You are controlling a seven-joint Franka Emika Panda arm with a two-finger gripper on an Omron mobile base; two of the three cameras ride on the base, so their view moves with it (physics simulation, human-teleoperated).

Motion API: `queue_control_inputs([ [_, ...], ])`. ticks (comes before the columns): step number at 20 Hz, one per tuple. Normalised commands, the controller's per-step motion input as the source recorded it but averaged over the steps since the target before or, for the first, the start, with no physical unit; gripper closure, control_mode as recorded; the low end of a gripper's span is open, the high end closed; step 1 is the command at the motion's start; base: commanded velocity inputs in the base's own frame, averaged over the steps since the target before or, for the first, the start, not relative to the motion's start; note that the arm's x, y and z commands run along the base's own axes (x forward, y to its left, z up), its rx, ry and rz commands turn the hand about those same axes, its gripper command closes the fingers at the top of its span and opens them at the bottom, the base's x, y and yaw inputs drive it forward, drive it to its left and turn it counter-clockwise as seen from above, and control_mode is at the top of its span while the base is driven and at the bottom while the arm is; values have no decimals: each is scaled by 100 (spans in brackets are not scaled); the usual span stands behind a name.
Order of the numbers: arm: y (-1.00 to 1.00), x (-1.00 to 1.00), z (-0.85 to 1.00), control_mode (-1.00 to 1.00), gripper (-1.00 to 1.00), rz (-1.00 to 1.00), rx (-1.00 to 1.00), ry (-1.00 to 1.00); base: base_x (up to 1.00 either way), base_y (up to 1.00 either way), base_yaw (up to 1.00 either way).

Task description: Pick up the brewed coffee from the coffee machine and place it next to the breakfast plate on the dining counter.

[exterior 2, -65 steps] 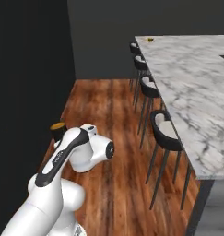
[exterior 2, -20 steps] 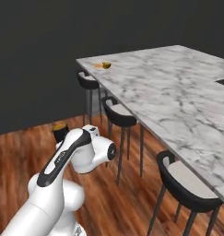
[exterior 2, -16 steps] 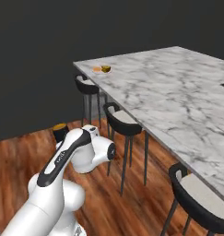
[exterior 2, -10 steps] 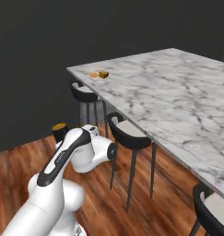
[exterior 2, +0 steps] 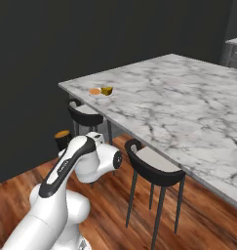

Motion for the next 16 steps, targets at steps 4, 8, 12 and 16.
queue_control_inputs([
  [4, 0, 0, 0, 100, 100, 0, 0, 0, 100, 61, -33],
  [8, 0, 0, 0, 100, 100, 0, 0, 0, 100, 56, -38],
  [12, 0, 0, 0, 100, 100, 0, 0, 0, 100, 57, -38],
  [16, 0, 0, 0, 100, 100, 0, 0, 0, 97, 61, -37],
])
